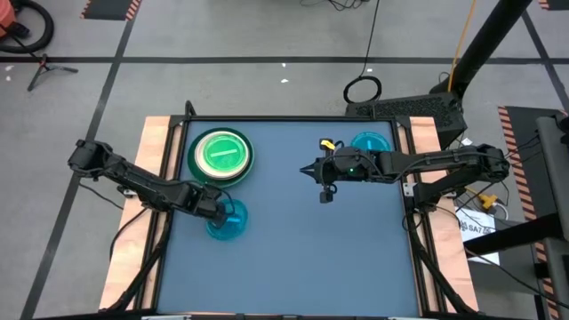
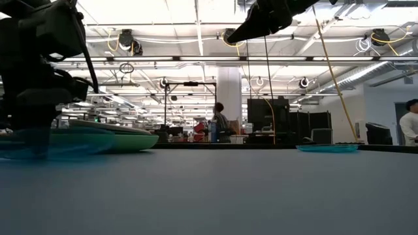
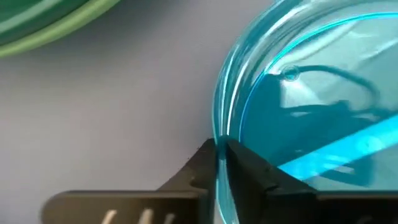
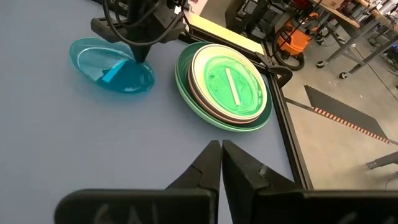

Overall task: Stack plastic plates
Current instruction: Stack the bottom light blue plate on top of the light green plate

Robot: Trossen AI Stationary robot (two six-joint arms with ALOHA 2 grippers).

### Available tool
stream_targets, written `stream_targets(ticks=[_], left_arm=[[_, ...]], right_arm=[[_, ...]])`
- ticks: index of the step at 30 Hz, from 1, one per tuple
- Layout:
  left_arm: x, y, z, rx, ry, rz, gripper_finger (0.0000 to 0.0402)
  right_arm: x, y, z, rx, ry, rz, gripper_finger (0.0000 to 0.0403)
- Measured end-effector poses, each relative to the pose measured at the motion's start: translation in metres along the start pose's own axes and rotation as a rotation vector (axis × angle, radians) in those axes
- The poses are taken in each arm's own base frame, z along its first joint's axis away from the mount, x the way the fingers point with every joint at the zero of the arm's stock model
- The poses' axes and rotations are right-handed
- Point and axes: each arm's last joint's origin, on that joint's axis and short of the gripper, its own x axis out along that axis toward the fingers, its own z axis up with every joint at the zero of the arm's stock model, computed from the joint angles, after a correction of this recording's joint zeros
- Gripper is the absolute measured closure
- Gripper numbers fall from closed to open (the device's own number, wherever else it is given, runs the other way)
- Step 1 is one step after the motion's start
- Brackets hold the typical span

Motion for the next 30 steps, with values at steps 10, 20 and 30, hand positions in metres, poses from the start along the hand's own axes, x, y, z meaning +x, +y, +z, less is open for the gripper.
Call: stream_targets(ticks=[10,20,30], left_arm=[[-0.044,-0.021,0.018,0.071,-0.039,0.018,0.0396],[-0.127,-0.012,0.058,0.182,-0.097,0.186,0.0397],[-0.177,0.056,0.116,0.078,-0.267,0.266,0.0398]], right_arm=[[0.000,0.000,0.000,0.001,-0.005,-0.002,0.0394],[0.000,0.000,0.001,0.001,-0.007,-0.002,0.0394],[0.000,-0.001,0.003,0.019,-0.026,-0.007,0.0394]])
